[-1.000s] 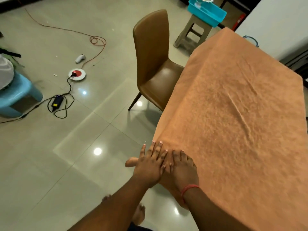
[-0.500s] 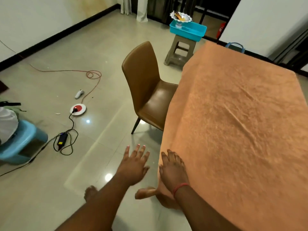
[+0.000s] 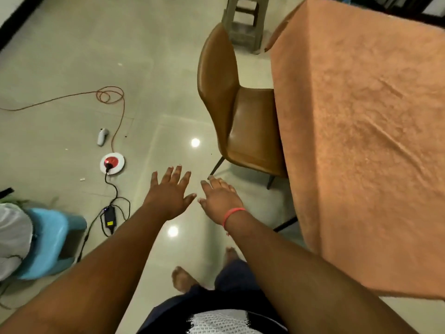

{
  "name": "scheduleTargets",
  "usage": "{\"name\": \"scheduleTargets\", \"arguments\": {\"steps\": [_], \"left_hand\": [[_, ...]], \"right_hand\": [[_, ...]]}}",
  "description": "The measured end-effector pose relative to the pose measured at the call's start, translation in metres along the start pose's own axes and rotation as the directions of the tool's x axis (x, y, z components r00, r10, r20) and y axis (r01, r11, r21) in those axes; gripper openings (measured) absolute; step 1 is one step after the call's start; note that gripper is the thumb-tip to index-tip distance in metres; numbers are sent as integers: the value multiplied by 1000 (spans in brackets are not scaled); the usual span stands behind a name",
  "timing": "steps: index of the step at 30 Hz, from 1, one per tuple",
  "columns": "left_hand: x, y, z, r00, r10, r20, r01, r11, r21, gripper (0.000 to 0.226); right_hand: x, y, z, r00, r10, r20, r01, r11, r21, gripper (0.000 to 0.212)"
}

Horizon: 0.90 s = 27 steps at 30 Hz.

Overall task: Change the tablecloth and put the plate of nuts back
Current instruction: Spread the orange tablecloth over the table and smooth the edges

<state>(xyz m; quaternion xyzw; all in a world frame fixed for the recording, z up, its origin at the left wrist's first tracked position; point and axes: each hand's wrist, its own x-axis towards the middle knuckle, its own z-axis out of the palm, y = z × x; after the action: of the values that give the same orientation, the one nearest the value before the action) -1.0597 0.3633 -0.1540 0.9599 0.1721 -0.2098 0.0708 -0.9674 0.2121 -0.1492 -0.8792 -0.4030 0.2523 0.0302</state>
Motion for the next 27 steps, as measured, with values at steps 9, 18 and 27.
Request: {"name": "scheduleTargets", "arguments": {"steps": [9, 18, 27], "left_hand": [[128, -117, -81, 999, -14, -37, 15, 1000, 16, 74], [291, -233, -211, 985, -79, -154, 78, 997, -12, 74], [518, -320, -324, 982, 121, -145, -112, 991, 72, 75]], "right_hand": [[173, -51, -94, 921, -202, -332, 194, 979, -58, 40], [382, -70, -235, 852, -222, -475, 206, 975, -87, 31], [574, -36, -326, 884, 73, -462, -64, 997, 36, 35]]}}
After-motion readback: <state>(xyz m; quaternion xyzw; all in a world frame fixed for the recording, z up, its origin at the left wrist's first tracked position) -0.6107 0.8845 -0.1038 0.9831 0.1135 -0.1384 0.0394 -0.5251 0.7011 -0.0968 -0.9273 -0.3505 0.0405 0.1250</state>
